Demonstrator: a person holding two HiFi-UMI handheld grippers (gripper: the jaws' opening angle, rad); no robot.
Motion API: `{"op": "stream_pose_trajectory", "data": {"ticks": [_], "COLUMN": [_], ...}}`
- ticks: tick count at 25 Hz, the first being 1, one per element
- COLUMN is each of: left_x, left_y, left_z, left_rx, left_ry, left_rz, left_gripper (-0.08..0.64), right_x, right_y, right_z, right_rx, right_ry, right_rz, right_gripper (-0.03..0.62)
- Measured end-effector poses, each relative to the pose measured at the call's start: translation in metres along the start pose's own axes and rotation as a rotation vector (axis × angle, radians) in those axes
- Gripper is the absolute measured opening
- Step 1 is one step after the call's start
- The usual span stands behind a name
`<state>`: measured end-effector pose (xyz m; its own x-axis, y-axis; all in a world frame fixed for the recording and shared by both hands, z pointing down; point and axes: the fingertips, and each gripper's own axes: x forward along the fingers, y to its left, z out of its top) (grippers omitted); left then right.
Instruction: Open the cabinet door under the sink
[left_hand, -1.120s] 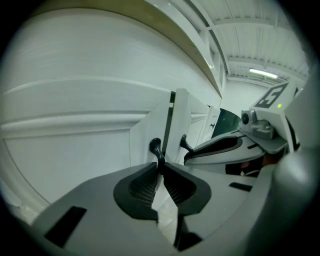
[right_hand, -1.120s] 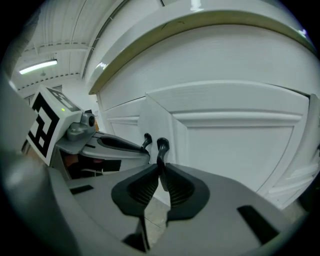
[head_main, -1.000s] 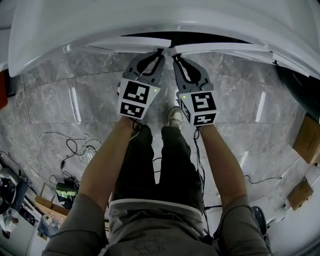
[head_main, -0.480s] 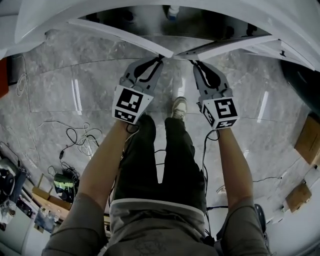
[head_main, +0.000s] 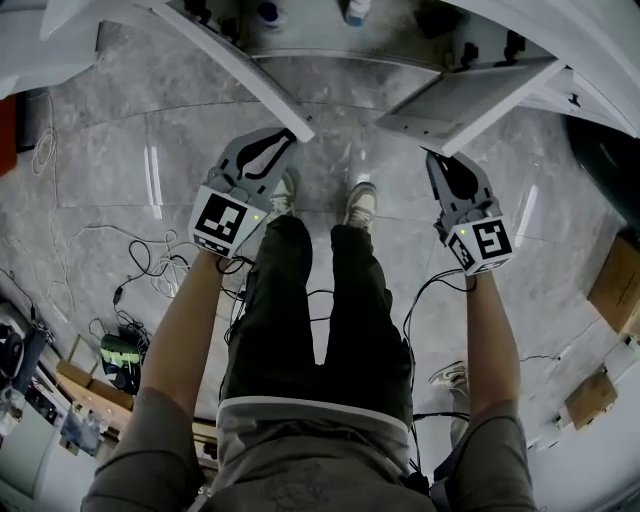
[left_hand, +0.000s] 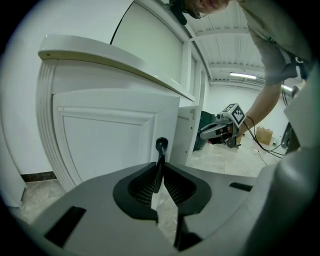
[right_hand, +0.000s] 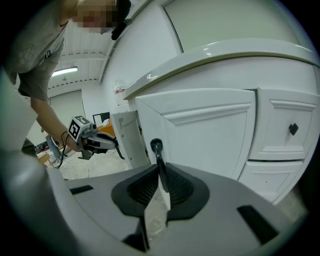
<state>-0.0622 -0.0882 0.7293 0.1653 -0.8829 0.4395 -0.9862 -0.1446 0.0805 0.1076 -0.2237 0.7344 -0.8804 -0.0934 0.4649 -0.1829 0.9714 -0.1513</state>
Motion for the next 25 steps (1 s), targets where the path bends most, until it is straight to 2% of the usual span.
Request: {"op": "stream_pose_trajectory", "data": {"ticks": [6,11,16,19,23,25], "left_x": [-0.043,-0.078,-0.108,-0.124,-0.144,-0.155], "left_y": [0.008,0.022,0.041,0.053,0.073,0.081], "left_z": [-0.021,-0.039,-0.056,-0.062,-0.071,-0.080], "left_rx": [-0.018,-0.041,-0.077,-0.095,-0.164,-0.227], "left_ry": [0.014,0.045,0.062,0.073,0.117,0.138], "left_rz": [0.076,0.199,0.309,0.377,0.509,0.602], "left_gripper": [0.051,0.049,0.049,0.049,0.049,0.049], "right_x": [-0.038,-0.064,-0.094,-0.120,-0.151,-0.163], "right_y": [-0.014,-0.029,-0.052,-0.072,-0.101,-0.106], "right_z": [-0.020,-0.035,-0.049,-0.055,-0.073,-0.083], "right_rx": [0.015,0.055,0.136,0.188,0.209,0.238], "right_ry": [0.010,0.009,-0.021,-0.018,0.067,0.099], "right_rz": [-0.034,-0.156,-0.351,-0.516,-0.791,-0.860], "right_gripper": [0.052,0.052,0.049,0.048,0.041,0.043]}}
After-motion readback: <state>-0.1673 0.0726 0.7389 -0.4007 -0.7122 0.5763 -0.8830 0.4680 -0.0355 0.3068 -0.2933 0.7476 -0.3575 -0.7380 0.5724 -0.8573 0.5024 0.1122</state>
